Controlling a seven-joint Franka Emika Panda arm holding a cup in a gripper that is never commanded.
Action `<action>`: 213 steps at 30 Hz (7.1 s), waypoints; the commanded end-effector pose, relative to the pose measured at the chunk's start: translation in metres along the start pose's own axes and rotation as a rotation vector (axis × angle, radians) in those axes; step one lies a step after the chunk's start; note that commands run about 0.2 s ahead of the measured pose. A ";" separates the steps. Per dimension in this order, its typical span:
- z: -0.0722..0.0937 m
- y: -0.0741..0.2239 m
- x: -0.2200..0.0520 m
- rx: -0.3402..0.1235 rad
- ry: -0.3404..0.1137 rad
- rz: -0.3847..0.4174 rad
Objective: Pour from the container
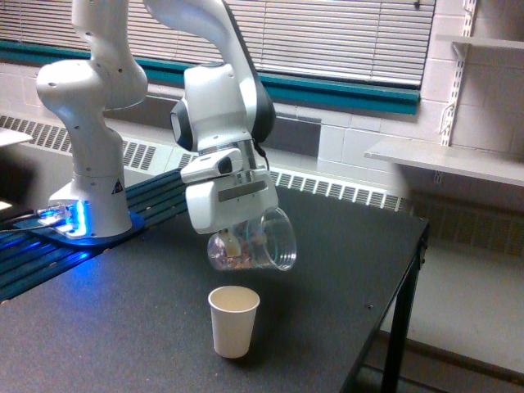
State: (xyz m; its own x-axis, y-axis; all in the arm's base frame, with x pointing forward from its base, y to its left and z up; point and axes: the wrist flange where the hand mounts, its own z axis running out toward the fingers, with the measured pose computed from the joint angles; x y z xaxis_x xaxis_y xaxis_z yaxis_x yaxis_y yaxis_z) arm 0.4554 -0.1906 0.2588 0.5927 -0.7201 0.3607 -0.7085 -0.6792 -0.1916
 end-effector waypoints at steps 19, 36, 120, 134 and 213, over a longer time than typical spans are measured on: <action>-0.002 0.055 -0.003 -0.070 0.006 0.018; 0.005 0.039 -0.008 -0.104 -0.004 0.014; 0.009 0.037 -0.016 -0.293 -0.005 -0.179; 0.013 0.048 -0.019 -0.320 -0.008 -0.180; 0.008 0.033 -0.005 -0.447 0.010 -0.320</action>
State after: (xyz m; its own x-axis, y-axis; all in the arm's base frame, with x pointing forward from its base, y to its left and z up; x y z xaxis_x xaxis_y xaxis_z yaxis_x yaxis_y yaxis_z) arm 0.4308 -0.2086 0.2389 0.7938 -0.5023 0.3430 -0.6011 -0.7337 0.3167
